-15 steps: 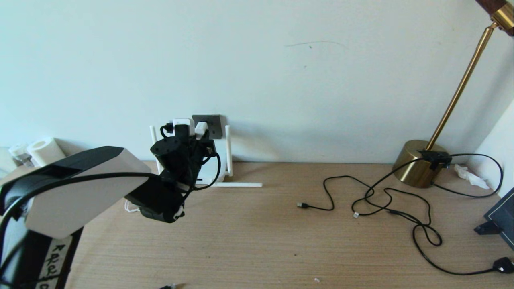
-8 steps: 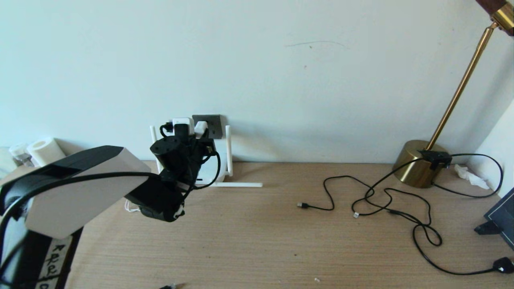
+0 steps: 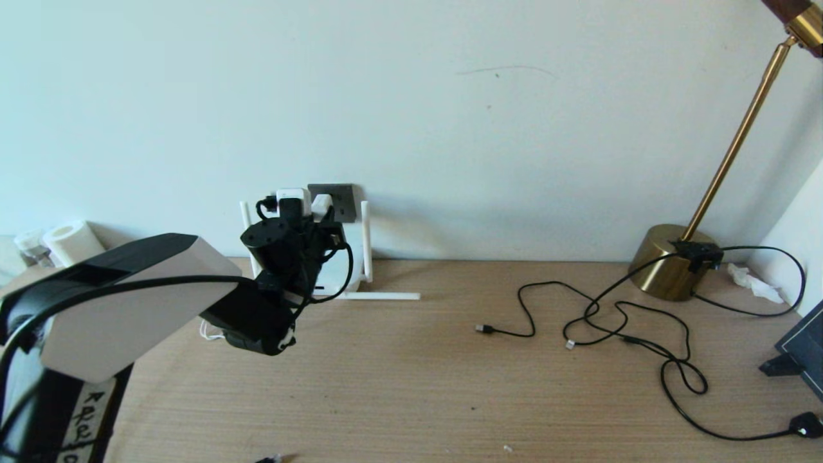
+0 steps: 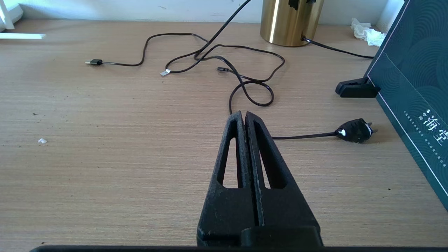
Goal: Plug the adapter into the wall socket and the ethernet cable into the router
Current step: Plug plug into socket
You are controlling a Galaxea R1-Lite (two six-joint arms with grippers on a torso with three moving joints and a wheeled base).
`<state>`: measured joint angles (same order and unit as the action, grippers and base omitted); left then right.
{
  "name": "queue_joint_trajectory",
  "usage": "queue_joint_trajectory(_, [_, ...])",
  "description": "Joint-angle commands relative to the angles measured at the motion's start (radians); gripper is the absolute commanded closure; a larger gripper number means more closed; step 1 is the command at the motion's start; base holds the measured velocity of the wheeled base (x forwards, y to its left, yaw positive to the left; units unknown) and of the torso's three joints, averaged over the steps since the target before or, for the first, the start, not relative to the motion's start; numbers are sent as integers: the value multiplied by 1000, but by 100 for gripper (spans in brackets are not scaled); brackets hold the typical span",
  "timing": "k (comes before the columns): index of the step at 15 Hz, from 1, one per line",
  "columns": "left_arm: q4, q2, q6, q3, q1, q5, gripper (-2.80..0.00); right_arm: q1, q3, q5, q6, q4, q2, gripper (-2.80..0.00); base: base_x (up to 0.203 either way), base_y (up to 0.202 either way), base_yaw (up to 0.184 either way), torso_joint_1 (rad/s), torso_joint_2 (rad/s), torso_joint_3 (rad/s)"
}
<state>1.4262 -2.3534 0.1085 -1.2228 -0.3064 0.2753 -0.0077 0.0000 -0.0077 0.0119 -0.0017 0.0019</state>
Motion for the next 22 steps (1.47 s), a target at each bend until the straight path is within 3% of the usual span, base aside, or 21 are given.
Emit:
queue_joint_trajectory(1, [5,-3,0,0,0,1,0,0,0,0,0,-1,0,0,0,0,0,0,0,0])
queue_joint_trajectory(22, [-18,-23,0,-43,12,1,0,0,0,0,0,0,0,0,0,0,0,0,0,0])
